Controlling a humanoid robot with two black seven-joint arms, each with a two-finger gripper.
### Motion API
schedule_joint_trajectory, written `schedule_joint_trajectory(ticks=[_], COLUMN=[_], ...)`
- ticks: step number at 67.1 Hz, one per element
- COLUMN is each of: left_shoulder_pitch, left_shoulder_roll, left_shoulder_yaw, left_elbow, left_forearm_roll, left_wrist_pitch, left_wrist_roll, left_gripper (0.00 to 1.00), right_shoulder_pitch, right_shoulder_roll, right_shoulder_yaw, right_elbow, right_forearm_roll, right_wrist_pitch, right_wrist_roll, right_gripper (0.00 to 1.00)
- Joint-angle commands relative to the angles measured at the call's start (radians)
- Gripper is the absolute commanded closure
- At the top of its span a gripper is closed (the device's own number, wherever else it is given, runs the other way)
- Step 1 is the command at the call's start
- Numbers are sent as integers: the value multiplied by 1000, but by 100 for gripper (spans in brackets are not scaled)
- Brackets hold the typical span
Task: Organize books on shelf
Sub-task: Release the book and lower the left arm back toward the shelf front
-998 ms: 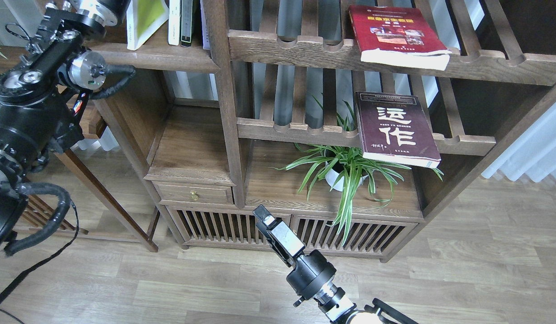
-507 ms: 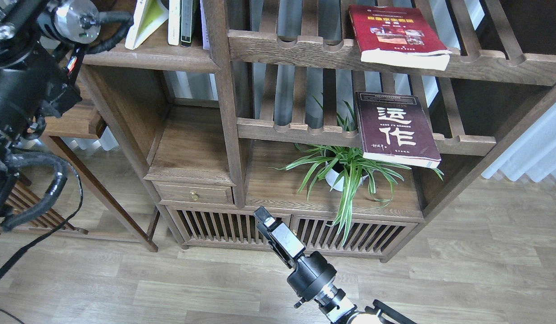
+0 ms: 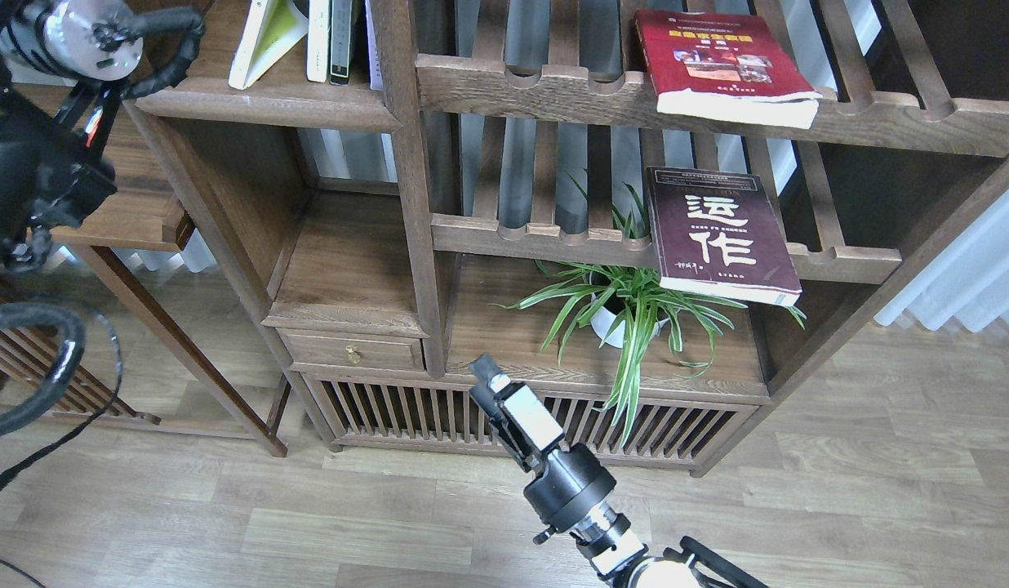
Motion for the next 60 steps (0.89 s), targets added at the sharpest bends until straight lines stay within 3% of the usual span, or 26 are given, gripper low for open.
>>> schedule_joint_trajectory(ticks=[1,14,28,38,52,60], left_shoulder_pitch=[75,116,119,148,292,343], left_shoulder_roll=[-1,-23,-32,-32,-38,-96], left_shoulder_yaw=[-9,-64,-91,-107,-106,-89], left_elbow=[-90,-168,-207,-247,-360,-406], left_forearm_roll=[-40,-55,-136,-179,-193,-195], left_wrist_pitch=[-2,-36,-224,-232,-232,-244], left_wrist_roll=[-1,-6,-1,1,13,27], left_gripper=[1,0,0,0,0,0], right_shoulder_pitch=[15,10,21,43,53,52], right_shoulder_roll=[0,0,0,0,0,0], right_shoulder_yaw=[32,73,122,144,155,193], right_elbow=[1,-2,-13,-27,-71,-113], right_forearm_roll=[12,51,69,69,69,68], right_wrist_pitch=[0,0,0,0,0,0], right_wrist_roll=[-5,-2,0,0,1,3], right_gripper=[2,2,2,2,2,2])
